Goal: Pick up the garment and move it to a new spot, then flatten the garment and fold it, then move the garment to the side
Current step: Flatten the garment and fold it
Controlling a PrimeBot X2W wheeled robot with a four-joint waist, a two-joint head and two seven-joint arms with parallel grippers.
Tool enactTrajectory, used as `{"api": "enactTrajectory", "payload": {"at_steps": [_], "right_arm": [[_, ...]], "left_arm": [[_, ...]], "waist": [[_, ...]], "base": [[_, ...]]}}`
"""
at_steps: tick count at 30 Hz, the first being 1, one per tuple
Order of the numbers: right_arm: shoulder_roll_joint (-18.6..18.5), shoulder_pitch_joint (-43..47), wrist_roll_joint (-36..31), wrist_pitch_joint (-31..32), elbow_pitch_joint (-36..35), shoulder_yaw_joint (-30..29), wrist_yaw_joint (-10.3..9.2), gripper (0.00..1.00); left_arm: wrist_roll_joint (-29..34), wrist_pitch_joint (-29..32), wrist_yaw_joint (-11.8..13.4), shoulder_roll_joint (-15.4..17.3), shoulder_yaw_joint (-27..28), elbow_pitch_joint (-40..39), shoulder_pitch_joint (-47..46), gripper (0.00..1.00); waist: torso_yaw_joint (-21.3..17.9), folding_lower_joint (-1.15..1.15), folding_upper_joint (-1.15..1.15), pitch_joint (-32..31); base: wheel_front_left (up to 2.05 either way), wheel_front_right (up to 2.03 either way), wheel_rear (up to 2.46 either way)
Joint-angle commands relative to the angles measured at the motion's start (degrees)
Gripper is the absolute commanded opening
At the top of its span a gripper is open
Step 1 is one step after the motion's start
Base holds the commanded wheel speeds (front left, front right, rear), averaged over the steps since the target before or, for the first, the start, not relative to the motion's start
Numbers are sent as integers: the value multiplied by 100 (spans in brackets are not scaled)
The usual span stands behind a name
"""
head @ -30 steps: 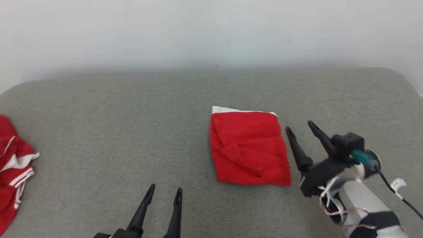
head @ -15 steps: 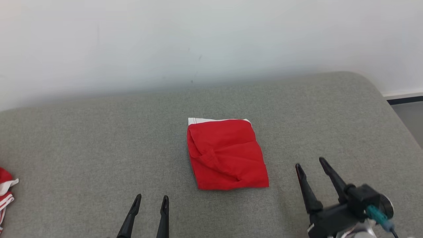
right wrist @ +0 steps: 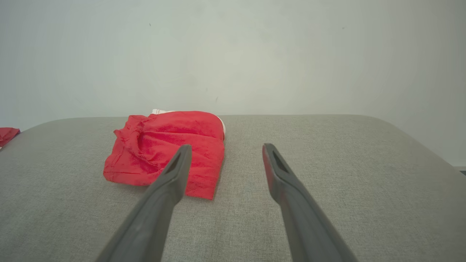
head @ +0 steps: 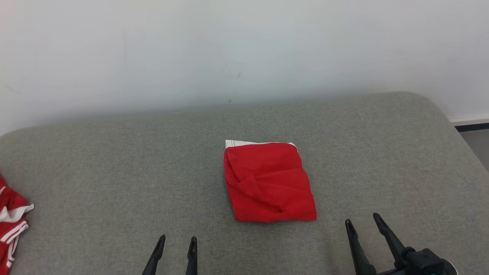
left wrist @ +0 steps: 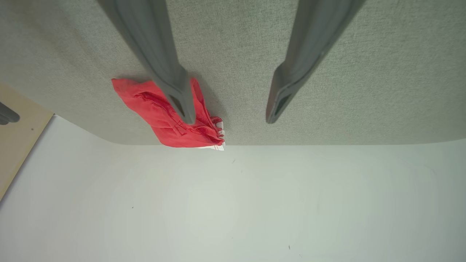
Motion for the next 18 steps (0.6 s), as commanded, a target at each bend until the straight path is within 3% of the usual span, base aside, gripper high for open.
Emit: {"api": "enactTrajectory", "payload": {"at_steps": [1,3,4,5,10,18], "right_arm": [[2,3,-30,-4,5,28,-13,100],[-6,-107,-26,-4,72,76,-13,71],[-17,-178,-11,-4,148,139,-13,18],[-32,-268,-3,-4,243,194,-13,0],[40,-949,84,-4,1004,495,-13,0],[132,-2330,235,1,2853,1244,-14,0]], "left_arm": [[75,-11,-13,-18,4,-3,20,100],[76,-11,-37,-24,-9,1,-6,100],[94,-11,-35,-27,-15,0,-21,100],[99,-11,-48,-31,-34,2,-38,100],[158,-11,-131,-42,-116,13,-109,100],[178,-11,-205,-53,-179,62,-229,100]], "waist": [[45,1,0,17],[109,1,0,33],[144,1,0,47],[193,1,0,63],[479,1,0,133],[944,1,0,308]], "base": [[0,0,0],[0,0,0],[0,0,0],[0,0,0],[0,0,0],[0,0,0]]}}
